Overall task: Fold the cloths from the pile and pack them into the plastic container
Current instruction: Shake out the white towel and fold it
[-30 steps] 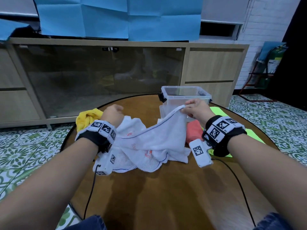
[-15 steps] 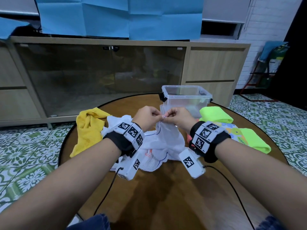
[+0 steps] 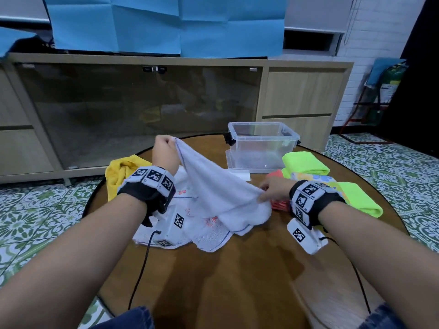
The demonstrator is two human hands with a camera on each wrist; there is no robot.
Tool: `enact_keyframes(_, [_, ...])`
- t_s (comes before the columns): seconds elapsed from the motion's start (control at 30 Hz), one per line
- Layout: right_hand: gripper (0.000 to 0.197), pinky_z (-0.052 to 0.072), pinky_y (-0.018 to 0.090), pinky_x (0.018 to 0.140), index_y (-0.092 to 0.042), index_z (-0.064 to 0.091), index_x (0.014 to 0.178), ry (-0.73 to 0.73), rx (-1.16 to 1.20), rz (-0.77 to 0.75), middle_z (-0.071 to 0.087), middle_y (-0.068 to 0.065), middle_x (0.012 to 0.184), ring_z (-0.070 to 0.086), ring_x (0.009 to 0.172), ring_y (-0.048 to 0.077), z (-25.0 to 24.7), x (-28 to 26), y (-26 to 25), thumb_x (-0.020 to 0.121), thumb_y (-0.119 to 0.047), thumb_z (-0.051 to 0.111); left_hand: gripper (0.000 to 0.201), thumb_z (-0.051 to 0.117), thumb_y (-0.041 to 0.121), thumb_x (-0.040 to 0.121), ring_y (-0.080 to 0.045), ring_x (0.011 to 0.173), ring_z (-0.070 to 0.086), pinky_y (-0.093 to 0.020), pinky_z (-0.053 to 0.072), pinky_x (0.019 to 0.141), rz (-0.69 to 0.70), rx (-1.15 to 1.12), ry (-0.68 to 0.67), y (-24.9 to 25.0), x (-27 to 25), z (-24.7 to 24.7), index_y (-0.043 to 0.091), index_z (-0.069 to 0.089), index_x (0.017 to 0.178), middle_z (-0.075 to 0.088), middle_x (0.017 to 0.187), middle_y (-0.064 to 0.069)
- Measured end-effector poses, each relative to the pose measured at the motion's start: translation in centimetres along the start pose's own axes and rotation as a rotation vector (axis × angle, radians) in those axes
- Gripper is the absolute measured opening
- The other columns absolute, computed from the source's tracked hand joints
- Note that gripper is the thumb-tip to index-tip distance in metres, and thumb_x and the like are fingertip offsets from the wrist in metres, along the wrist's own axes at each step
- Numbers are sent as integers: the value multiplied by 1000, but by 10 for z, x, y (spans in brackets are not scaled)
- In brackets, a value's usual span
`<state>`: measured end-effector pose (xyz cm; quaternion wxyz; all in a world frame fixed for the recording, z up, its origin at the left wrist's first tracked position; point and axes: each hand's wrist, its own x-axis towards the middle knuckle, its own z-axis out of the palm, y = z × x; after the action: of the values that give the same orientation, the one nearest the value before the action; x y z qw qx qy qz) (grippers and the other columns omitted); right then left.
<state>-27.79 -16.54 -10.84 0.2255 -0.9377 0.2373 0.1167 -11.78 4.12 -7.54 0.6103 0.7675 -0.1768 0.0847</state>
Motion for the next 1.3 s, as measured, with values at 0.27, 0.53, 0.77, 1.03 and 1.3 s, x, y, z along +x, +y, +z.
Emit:
enact_keyframes(0.27, [64,51,24,55,-8,39,112,-275,604,280,62,17,83,64,59,20,20,1,-6,92,-66,20,9,32,17,101,-23,84,47,-29,35,71,-34,35,54,-15,6,-14,12,39,99,49,87,-4])
enact_keyframes(0.53, [19,45,24,51,-9,47,98,21,713,252,57,7,72,52,56,15,29,14,-20,98,-28,47,10,32,17,101,-22,85,46,-28,33,71,-20,63,12,-15,2,-12,12,40,103,48,93,-5])
enact_keyframes(0.77, [23,40,21,46,-10,50,69,43,686,169,48,6,63,45,52,14,66,24,-27,89,-14,61,22,30,18,102,-22,84,45,-26,33,68,-20,100,-25,-14,0,-9,8,45,115,48,86,-3])
enact_keyframes(1.03, [22,33,26,54,-13,42,66,249,1069,-100,44,6,67,42,63,21,36,14,-62,83,-1,48,11,30,19,102,-22,82,46,-28,34,71,-38,188,-51,-28,2,-15,13,39,102,48,80,-2])
enact_keyframes(1.3, [36,48,34,80,-14,55,119,26,1236,-48,62,14,101,59,90,25,0,10,-54,93,-39,51,11,29,21,102,-12,61,42,-29,34,55,-43,216,-29,-35,5,-32,14,37,101,42,71,4])
